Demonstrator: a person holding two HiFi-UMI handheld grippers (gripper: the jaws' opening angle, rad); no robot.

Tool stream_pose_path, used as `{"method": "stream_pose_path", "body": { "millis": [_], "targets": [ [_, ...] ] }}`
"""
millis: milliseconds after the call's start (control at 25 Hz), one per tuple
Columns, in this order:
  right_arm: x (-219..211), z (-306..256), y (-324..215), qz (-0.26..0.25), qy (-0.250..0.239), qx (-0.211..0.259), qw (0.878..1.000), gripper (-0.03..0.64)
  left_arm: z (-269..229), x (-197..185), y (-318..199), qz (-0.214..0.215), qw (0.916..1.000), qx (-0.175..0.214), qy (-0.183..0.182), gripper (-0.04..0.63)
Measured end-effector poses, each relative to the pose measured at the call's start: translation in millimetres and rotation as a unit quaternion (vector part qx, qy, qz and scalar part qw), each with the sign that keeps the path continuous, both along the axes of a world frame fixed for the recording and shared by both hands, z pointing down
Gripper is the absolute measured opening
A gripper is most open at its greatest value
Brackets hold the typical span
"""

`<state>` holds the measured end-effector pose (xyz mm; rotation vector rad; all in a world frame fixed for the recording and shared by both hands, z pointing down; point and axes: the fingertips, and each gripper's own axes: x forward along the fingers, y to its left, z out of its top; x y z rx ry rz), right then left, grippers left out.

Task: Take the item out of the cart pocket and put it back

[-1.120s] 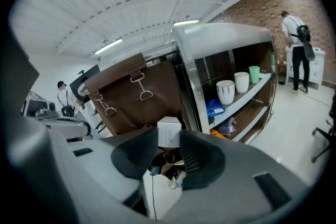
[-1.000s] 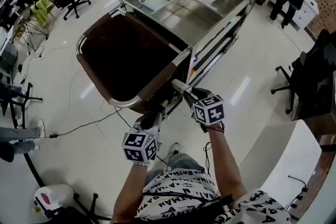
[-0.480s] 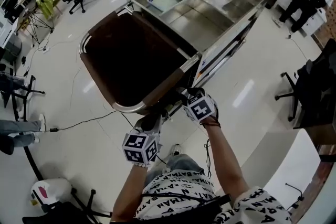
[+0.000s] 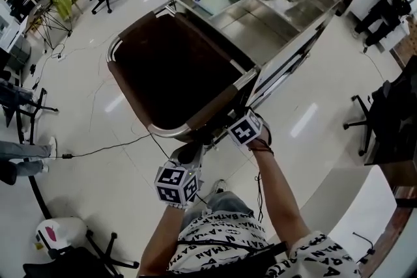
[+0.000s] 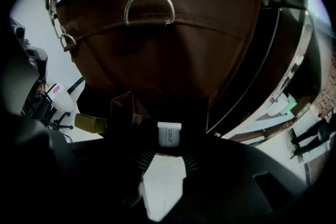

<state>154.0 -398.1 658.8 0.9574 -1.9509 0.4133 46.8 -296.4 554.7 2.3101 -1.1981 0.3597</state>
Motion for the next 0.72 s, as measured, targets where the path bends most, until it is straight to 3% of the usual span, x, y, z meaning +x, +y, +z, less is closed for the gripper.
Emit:
{"method": "stream_pose_path", "body": {
  "millis": [200,480,720],
  "targets": [
    [3,1,-1,0.016,-0.008,0.017,1.000,0.149,-2,-6,3,-0.005,1.0000,0.003,0.002,0.003],
    [6,-14,5,0.040,-0.032,0.047,0.998,0.218,-5,-5,13,0.003,0.9999,0.007,0.007,0.003],
    [26,-40,33,0.083,-0.060,0.073,0.992,0.221,-14,-4,30,0.019,0.9996,0.018,0.014,0.003]
  ]
}}
